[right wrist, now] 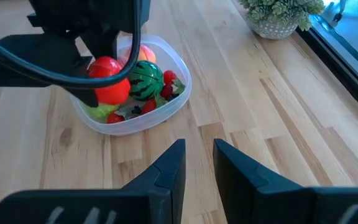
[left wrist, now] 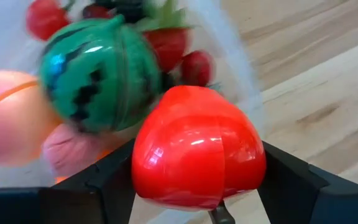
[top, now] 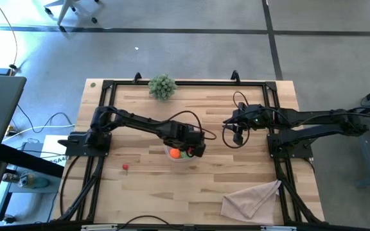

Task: Pick and placing Produce into tupperware
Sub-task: Put the apple into the transparent bin

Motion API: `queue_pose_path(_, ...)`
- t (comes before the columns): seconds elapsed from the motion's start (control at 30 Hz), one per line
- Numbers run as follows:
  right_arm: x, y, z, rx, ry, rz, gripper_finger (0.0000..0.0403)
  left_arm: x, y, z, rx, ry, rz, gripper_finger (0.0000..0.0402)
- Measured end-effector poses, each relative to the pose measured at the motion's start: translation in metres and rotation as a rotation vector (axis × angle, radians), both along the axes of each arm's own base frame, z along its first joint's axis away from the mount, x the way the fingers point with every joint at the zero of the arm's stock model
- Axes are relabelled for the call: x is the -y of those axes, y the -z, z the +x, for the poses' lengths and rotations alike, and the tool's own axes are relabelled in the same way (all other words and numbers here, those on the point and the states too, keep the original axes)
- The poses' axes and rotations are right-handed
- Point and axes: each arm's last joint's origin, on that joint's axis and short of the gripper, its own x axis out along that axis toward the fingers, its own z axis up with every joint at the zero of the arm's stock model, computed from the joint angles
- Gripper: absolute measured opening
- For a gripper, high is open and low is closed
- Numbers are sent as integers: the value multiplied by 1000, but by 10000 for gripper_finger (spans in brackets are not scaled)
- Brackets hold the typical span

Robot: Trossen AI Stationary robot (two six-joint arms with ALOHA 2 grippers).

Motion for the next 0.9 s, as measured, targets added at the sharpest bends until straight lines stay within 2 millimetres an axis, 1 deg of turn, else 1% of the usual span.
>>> queue_pose_path(0.1, 0, 0, 0, 1, 0, 0, 71, 0, -2, 2, 20, 0, 1, 256)
queue_pose_path(0.27, 0, 0, 0, 0, 0, 0, 71, 0, -1, 1, 7, -3, 9, 294)
queue_pose_path(0.33, 0, 0, 0, 2, 0, 0, 71, -1, -1, 0, 0, -3, 9, 298)
queue_pose_path(0.4, 0, 0, 0, 1, 0, 0, 71, -1, -1, 0, 0, -3, 9, 290)
queue_pose_path(0.57, 0, 0, 0, 1, 0, 0, 71, -1, -1, 0, -2, -3, 8, 252)
queue_pose_path(0.67, 0, 0, 0, 1, 0, 0, 71, 0, -1, 0, -3, 3, -12, 246)
queue_pose_path(0.77, 0, 0, 0, 2, 0, 0, 71, 0, -9, -1, -26, 14, -23, 267)
queue_pose_path(0.9, 0, 0, 0, 1, 0, 0, 71, 1, -23, -1, -51, 29, -20, 326)
